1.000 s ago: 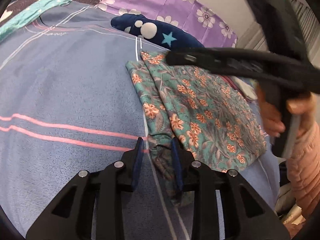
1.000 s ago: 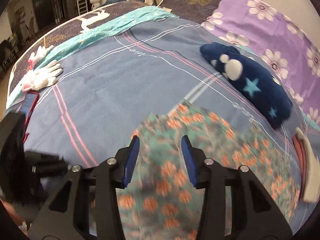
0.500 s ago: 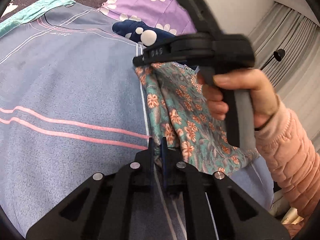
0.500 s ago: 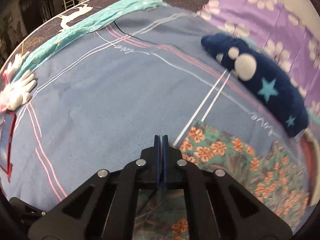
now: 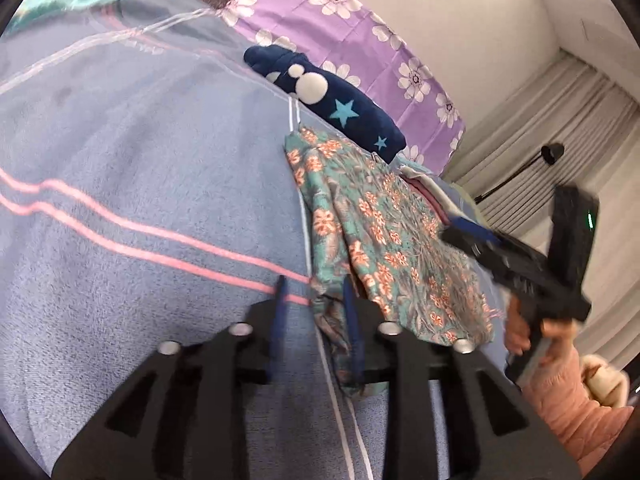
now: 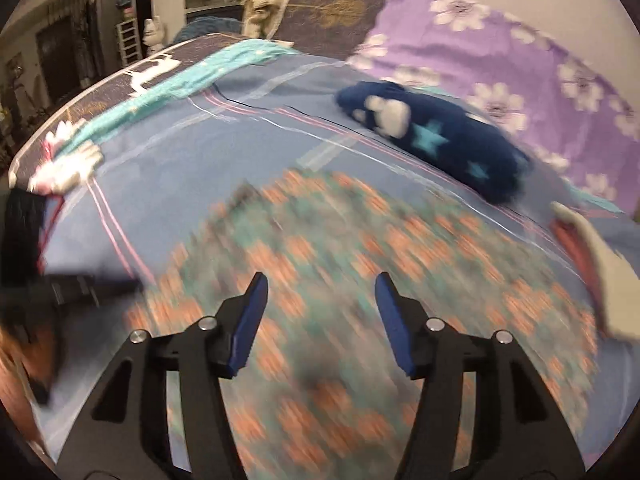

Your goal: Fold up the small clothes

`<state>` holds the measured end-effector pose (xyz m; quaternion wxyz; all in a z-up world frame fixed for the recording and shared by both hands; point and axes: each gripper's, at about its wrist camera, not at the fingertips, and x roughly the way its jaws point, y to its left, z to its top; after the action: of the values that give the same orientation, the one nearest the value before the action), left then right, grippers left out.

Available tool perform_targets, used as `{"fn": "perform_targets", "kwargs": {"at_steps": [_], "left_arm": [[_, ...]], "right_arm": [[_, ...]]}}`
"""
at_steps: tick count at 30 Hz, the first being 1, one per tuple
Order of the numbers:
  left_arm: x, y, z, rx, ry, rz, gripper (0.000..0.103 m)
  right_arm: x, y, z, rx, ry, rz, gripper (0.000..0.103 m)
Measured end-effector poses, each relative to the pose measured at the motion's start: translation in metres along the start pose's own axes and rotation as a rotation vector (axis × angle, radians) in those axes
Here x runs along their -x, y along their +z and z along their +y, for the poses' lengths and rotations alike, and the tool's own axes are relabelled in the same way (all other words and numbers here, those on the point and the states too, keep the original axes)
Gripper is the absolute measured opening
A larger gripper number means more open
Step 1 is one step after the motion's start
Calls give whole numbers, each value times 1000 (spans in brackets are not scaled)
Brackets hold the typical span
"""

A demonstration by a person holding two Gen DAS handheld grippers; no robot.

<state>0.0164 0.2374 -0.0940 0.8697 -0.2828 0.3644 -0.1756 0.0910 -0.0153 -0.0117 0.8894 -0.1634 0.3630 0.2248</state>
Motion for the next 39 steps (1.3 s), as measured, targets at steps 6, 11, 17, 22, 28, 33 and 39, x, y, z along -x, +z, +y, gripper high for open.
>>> {"fn": "perform_targets", "kwargs": {"at_steps": [6,11,17,22,28,33,39], "left_arm": [[15,12,-47,-146,38,-89,39],[-17,7,-92,-292,62,-10,39],[-57,-11,-92,-350,232,105,46],[-38,-1,-81,-275,225,71,47],[-27,30,-64,-233,291,36,59],[-63,65,-47,-188,171,159,60],[-108,90,-26,-127,108,235,60]], "right_arm": [[51,-63,-70,-237,-109,-59,37],[30,-108,-100,-392,-58,100,28],[28,-126,-86,-351,-105,83,41],[52,-121,-64,-290,-91,7,46],[64,-97,34,74,77,-37,58],[43,-87,114,355,48,-38,58],[15,-78,143,420,-11,12,58]]}}
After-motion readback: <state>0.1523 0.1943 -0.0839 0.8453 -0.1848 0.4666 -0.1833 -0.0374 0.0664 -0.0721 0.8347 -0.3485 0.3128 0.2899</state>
